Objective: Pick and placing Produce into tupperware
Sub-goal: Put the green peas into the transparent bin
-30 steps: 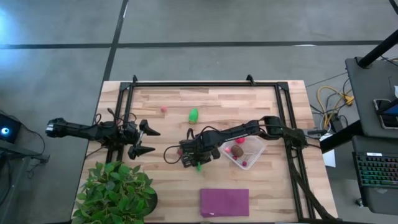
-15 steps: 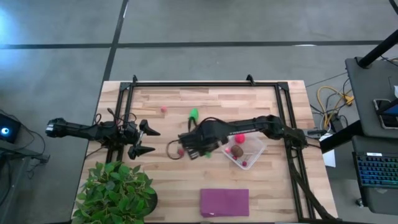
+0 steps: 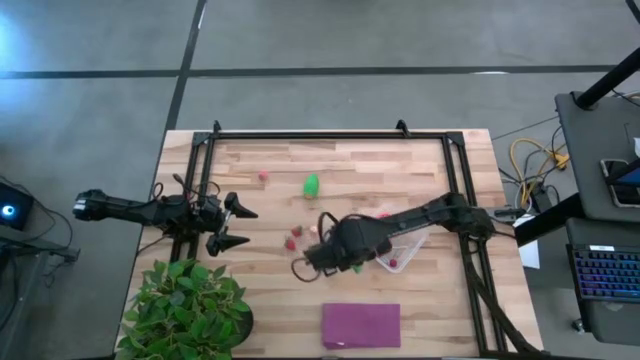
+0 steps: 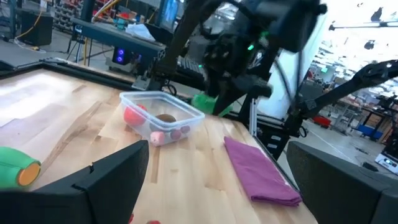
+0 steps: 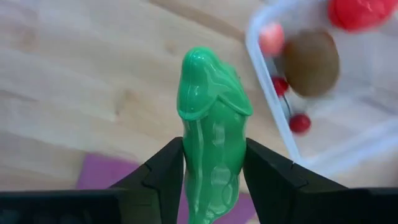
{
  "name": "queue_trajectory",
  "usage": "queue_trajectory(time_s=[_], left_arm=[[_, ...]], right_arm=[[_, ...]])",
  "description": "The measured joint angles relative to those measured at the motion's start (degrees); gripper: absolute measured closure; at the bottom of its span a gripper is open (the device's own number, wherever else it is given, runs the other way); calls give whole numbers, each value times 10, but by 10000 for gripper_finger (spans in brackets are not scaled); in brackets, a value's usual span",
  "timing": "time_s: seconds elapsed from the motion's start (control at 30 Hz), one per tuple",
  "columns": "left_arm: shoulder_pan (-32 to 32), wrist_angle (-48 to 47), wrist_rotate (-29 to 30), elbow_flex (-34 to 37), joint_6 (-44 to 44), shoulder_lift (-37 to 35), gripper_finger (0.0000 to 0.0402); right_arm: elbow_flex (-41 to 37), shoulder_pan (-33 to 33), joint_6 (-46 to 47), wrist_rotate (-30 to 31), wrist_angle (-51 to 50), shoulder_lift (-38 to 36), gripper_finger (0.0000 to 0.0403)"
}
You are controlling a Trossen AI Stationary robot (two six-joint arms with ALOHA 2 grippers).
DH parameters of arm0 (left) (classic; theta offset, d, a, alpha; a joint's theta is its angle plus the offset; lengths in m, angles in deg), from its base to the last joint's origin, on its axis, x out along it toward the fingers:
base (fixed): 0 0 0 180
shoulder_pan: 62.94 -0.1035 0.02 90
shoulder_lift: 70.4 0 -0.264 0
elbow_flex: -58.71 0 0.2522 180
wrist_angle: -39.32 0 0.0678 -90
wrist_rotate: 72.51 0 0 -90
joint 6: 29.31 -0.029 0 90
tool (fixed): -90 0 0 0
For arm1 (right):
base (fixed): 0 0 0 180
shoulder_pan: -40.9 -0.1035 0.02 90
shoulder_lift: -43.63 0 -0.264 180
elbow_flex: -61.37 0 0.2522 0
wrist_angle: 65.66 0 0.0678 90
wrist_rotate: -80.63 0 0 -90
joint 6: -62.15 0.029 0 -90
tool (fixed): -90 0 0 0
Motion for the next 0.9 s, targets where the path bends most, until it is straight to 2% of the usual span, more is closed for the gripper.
queue_trajectory(time_s=[0.2,0.47,0.57,0.67,0.77,0.9], left_arm=[[0,0,0,0,0,1,35],[0,0,0,0,0,2,35],[0,0,0,0,0,2,35],[0,0,0,0,0,2,35],[0,0,0,0,0,2,35],[0,0,0,0,0,1,35]], right_arm=[[-94,-24,77,27,2,-66,262],[-296,28,98,53,17,-244,263],[-373,55,100,53,81,-321,263],[-460,71,95,25,184,-374,264],[-537,72,107,0,256,-393,264],[-600,67,121,-22,270,-395,264]])
